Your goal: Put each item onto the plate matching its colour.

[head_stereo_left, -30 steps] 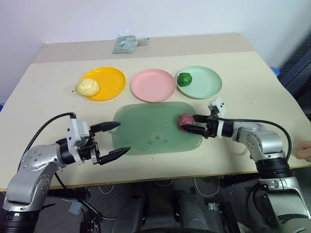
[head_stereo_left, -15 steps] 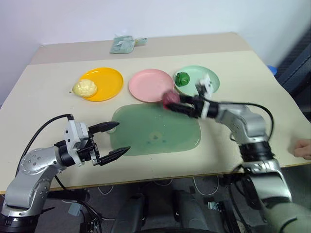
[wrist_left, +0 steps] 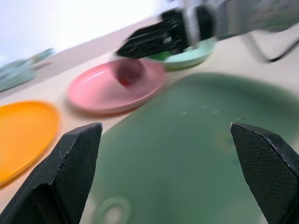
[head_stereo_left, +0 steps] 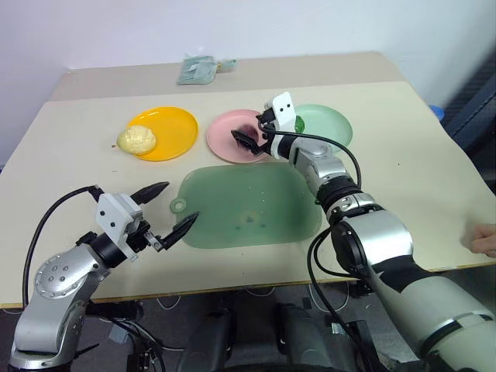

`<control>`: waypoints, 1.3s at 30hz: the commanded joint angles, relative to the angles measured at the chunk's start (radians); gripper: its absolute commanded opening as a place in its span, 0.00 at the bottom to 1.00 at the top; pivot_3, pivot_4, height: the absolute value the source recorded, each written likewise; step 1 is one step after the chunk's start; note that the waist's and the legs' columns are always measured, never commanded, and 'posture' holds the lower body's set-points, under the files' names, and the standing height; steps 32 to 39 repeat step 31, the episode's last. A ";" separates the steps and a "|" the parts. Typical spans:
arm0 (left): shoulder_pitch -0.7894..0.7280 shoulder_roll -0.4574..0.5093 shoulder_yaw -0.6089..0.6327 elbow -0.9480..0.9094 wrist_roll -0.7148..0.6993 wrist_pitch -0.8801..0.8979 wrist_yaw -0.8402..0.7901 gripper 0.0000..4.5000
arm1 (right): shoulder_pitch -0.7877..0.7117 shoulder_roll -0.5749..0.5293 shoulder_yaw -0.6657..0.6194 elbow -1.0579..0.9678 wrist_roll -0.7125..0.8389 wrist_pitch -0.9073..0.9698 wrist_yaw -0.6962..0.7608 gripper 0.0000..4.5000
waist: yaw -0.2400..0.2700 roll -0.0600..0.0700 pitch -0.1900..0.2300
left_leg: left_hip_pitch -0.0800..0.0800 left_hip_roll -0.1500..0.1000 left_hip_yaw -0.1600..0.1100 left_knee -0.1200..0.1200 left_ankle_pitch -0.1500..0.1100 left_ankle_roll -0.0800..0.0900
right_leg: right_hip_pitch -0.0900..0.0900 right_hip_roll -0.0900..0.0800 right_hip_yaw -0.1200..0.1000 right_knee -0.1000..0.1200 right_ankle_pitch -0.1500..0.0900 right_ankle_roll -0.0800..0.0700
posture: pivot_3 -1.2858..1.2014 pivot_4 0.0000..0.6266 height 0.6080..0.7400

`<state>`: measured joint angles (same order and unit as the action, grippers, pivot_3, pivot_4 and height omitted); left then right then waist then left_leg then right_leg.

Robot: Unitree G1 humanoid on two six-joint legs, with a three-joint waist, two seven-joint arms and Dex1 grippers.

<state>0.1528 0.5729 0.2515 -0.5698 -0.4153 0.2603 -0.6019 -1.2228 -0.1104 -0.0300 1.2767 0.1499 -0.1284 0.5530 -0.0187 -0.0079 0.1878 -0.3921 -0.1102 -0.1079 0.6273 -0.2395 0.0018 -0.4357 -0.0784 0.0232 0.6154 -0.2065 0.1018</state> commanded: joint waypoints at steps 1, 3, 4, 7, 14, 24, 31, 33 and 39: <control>-0.025 -0.042 0.028 -0.020 0.046 -0.017 0.096 1.00 | -0.031 -0.020 -0.046 -0.008 0.004 -0.057 0.035 1.00 | 0.000 0.000 0.000 | 0.000 0.000 0.000 0.000 0.000 0.000 | 0.000 0.001 0.000 0.000 0.000 0.000 | 0.52 0.24 1.00; -0.031 -0.054 0.024 -0.006 0.054 -0.020 0.109 1.00 | -0.009 -0.048 -0.062 -0.033 0.015 -0.073 0.104 1.00 | 0.000 0.000 0.000 | 0.000 0.000 0.000 0.000 0.000 0.000 | 0.000 0.001 0.000 0.000 0.000 0.000 | 0.52 0.24 1.00; -0.031 -0.052 0.019 0.002 0.055 -0.013 0.107 1.00 | 0.009 -0.066 -0.068 -0.056 0.020 -0.078 0.147 1.00 | 0.001 0.000 0.000 | 0.000 0.000 0.000 0.000 0.000 0.000 | 0.000 0.001 0.000 0.000 0.000 0.000 | 0.52 0.24 1.00; -0.030 -0.044 0.002 0.029 0.076 -0.033 0.091 1.00 | 0.087 -0.121 -0.068 -0.173 0.036 -0.075 0.274 1.00 | 0.001 0.000 0.000 | 0.000 0.000 0.000 0.001 0.000 0.000 | 0.001 0.001 0.000 0.000 0.000 0.000 | 0.52 0.24 1.00; -0.038 -0.049 -0.005 0.161 0.128 -0.060 0.091 1.00 | 0.629 -0.361 -0.126 -0.971 0.111 0.185 0.304 1.00 | 0.017 0.000 0.000 | 0.000 -0.001 -0.001 0.002 -0.001 0.002 | 0.002 -0.001 -0.001 0.000 0.000 0.000 | 0.52 0.24 1.00; -0.037 -0.055 -0.011 0.217 0.064 -0.088 -0.010 1.00 | 1.082 -0.513 -0.318 -1.444 0.223 0.452 0.190 1.00 | 0.010 0.002 -0.001 | 0.001 0.002 0.000 0.003 -0.001 0.002 | 0.004 -0.001 0.000 -0.001 0.000 0.000 | 0.52 0.24 1.00; -0.074 -0.058 -0.031 0.219 0.062 -0.074 -0.020 1.00 | 1.136 -0.526 -0.351 -1.498 0.270 0.503 0.177 1.00 | 0.015 0.002 -0.001 | 0.001 0.002 0.000 0.004 -0.001 0.002 | 0.005 -0.001 0.000 -0.002 0.000 0.000 | 0.52 0.24 1.00; -0.074 -0.058 -0.031 0.219 0.062 -0.074 -0.020 1.00 | 1.136 -0.526 -0.351 -1.498 0.270 0.503 0.177 1.00 | 0.015 0.002 -0.001 | 0.001 0.002 0.000 0.004 -0.001 0.002 | 0.005 -0.001 0.000 -0.002 0.000 0.000 | 0.52 0.24 1.00; -0.074 -0.058 -0.031 0.219 0.062 -0.074 -0.020 1.00 | 1.136 -0.526 -0.351 -1.498 0.270 0.503 0.177 1.00 | 0.015 0.002 -0.001 | 0.001 0.002 0.000 0.004 -0.001 0.002 | 0.005 -0.001 0.000 -0.002 0.000 0.000 | 0.52 0.24 1.00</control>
